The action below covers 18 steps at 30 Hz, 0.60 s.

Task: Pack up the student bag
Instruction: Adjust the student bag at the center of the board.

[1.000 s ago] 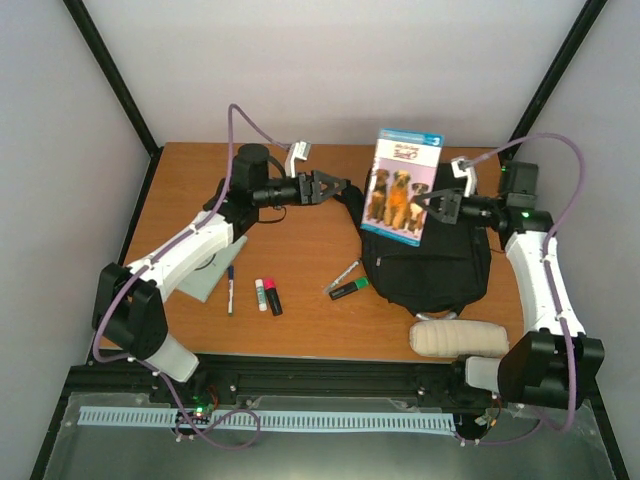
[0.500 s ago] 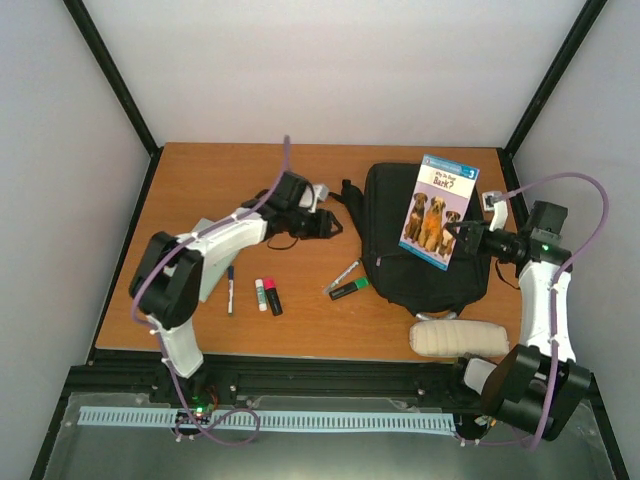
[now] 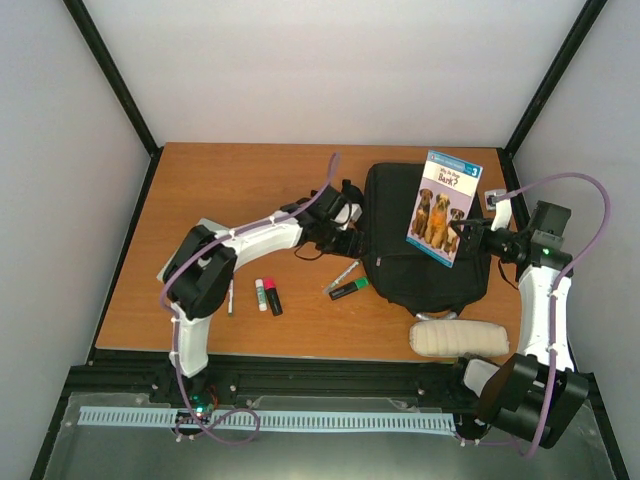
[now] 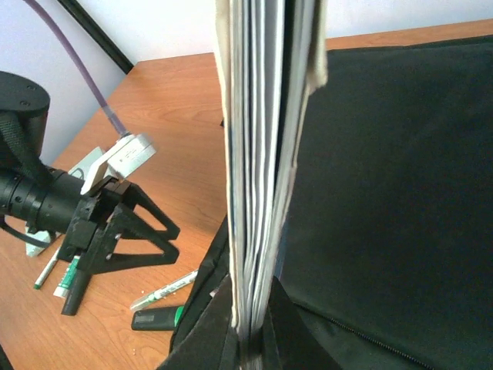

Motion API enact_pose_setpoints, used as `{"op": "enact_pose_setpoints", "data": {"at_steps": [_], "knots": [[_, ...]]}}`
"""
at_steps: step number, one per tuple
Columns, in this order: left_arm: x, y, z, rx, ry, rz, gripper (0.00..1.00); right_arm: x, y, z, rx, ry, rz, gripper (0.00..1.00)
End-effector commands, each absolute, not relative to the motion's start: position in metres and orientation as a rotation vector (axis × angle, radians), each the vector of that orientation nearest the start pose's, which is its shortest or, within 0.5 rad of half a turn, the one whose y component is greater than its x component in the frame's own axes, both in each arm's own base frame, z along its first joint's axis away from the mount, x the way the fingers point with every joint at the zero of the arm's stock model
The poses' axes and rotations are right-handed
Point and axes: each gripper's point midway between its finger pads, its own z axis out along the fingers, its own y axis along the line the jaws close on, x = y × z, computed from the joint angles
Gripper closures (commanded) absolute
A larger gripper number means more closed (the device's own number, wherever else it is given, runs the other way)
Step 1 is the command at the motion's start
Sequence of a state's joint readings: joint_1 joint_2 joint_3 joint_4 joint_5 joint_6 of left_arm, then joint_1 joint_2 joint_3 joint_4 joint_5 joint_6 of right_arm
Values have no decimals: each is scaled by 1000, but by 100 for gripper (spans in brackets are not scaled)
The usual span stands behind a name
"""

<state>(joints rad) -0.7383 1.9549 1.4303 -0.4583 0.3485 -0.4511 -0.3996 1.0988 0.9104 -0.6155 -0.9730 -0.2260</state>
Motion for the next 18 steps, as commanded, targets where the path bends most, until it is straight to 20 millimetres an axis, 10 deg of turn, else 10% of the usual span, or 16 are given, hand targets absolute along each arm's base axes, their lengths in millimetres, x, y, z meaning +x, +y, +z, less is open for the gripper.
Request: {"op": "enact_pose_setpoints", "data": {"at_steps": [1, 12, 18], "knots": [[354, -393, 99, 432, 2643, -831, 35, 309, 20, 241, -282, 2028, 719, 97], [428, -405, 78, 187, 2733, -598, 38, 308, 17, 239, -273, 2029, 724, 97], [452, -392, 80, 95, 2710, -603, 84, 308, 14, 238, -260, 2031, 727, 97]]}}
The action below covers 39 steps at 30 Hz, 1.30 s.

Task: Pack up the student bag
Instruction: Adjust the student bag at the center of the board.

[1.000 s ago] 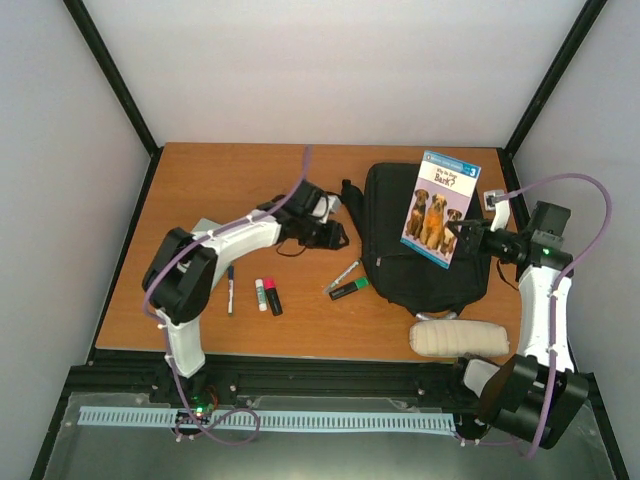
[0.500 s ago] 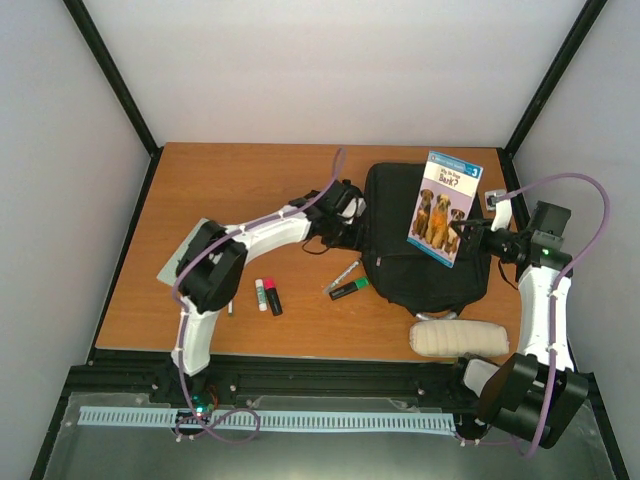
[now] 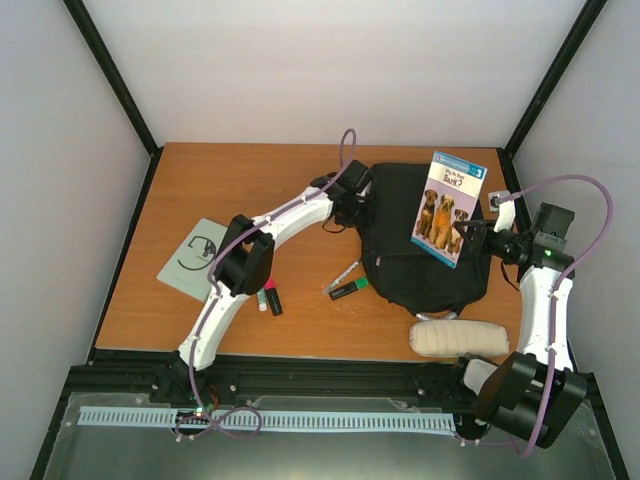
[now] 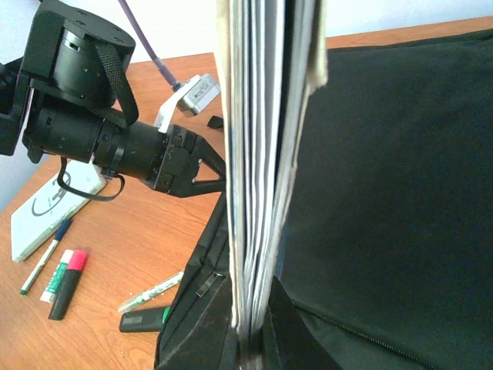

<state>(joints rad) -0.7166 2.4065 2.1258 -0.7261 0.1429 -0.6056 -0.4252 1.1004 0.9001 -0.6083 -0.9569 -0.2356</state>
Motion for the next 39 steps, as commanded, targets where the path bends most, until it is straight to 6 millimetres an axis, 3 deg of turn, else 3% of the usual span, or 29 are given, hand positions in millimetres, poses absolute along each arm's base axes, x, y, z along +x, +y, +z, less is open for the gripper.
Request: {"op": "enact_pose_setpoints", "data": {"at_steps": [1, 2, 11, 17, 24, 25, 27, 28, 33, 36, 39], "knots": [[456, -387, 81, 79, 2702, -606, 91, 308, 14, 238, -258, 2032, 728, 97], [460, -381, 84, 63, 2689, -609, 99, 308, 14, 238, -258, 2031, 730, 97], [485, -304, 97, -127, 2626, -527, 99, 308, 14, 238, -253, 2031, 740, 97], [483, -276, 97, -161, 2627, -459, 99, 308, 14, 237, -252, 2031, 746, 97], [477, -241, 117, -167, 2604, -357, 98, 308, 14, 239, -256, 2026, 756, 97], [475, -239, 119, -152, 2604, -346, 88, 308, 15, 239, -257, 2025, 757, 97], [471, -236, 123, -116, 2621, -321, 53, 308, 15, 240, -259, 2023, 761, 97], [469, -236, 126, -96, 2627, -315, 45, 308, 15, 240, -260, 2022, 761, 97], [450, -242, 160, 89, 2590, -393, 35, 306, 16, 242, -262, 2018, 761, 97], [424, -268, 180, 371, 2554, -522, 30, 307, 15, 242, -263, 2017, 764, 97], [387, -296, 184, 716, 2507, -491, 29, 307, 15, 241, -258, 2022, 771, 97]]}}
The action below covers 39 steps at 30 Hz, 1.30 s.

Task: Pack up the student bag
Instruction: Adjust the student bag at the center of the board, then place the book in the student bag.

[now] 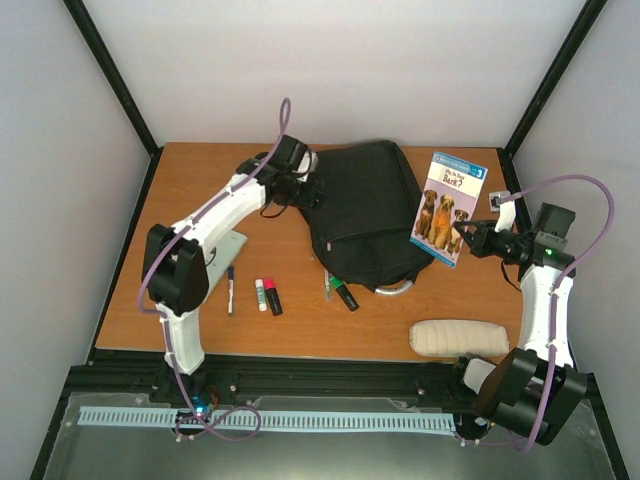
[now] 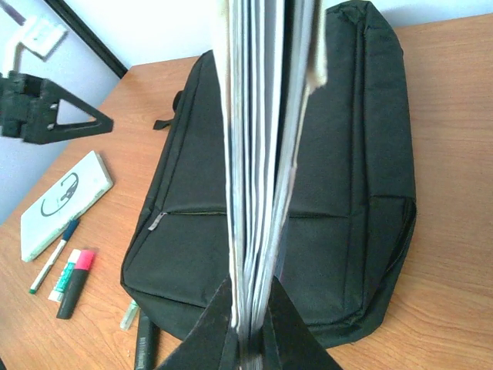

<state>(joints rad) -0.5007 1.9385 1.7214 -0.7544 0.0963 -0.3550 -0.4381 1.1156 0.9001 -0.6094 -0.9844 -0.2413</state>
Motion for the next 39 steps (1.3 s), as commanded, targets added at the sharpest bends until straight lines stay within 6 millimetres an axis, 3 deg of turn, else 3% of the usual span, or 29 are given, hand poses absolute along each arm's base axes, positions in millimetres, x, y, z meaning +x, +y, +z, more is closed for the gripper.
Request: {"op": "enact_pose_setpoints", "data": {"at_steps": [1, 5, 11, 14, 20, 24, 29, 34, 39], "knots": [[375, -304, 183, 816, 2484, -473, 29, 308, 15, 241, -258, 2023, 774, 97], [329, -337, 175, 1110, 2404, -508, 31, 309, 15, 239, -253, 2030, 785, 97], [295, -368, 162, 1369, 2314, -522, 29, 308, 14, 240, -255, 2028, 777, 97], [285, -379, 144, 1496, 2319, -435, 29, 307, 14, 240, -253, 2027, 773, 97], [296, -374, 111, 1540, 2371, -223, 29, 306, 12, 241, -251, 2025, 767, 97], [283, -382, 101, 1606, 2379, -326, 29, 306, 10, 240, -247, 2027, 762, 97], [278, -389, 80, 1668, 2384, -264, 26, 307, 11, 239, -247, 2028, 773, 97], [289, -392, 66, 1660, 2372, -178, 28, 307, 10, 237, -245, 2033, 776, 97], [303, -398, 65, 1602, 2339, -139, 36, 307, 9, 238, -245, 2034, 769, 97]]}}
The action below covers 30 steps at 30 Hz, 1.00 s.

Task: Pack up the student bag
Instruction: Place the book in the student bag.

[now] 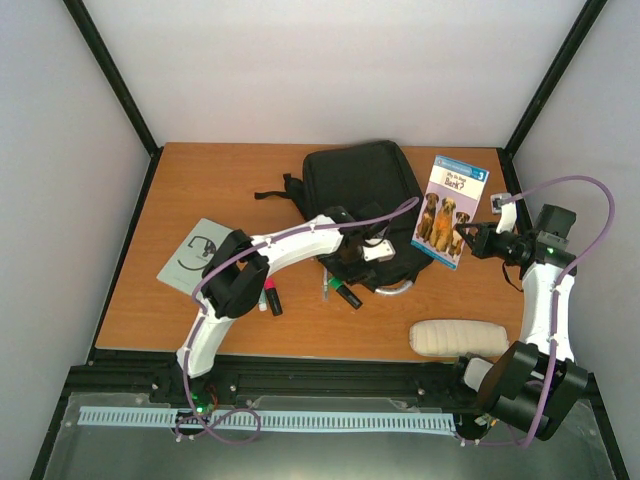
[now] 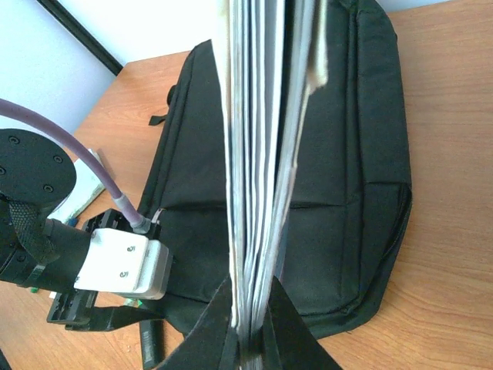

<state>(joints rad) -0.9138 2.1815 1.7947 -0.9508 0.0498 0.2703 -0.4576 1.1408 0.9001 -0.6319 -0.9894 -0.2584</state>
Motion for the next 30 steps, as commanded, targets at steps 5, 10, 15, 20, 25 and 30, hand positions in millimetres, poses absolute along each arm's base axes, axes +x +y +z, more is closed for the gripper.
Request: {"op": "enact_pose_setpoints", "data": {"at_steps": [5, 10, 15, 20, 25, 30], "knots": [[306, -404, 68, 1583, 2319, -156, 53, 308, 9, 237, -242, 2035, 769, 97], [309, -404, 70, 1554, 2322, -147, 80, 308, 8, 236, -238, 2039, 770, 97], [320, -407, 108, 1447, 2258, -151, 99, 309, 2, 240, -215, 2036, 752, 97], [333, -405, 168, 1289, 2163, -148, 99, 306, -2, 270, -244, 2022, 691, 97], [347, -401, 210, 1130, 2102, -131, 99, 296, -1, 312, -289, 2003, 592, 97], [364, -401, 227, 990, 2079, -117, 99, 279, 10, 333, -301, 2020, 631, 97]]}}
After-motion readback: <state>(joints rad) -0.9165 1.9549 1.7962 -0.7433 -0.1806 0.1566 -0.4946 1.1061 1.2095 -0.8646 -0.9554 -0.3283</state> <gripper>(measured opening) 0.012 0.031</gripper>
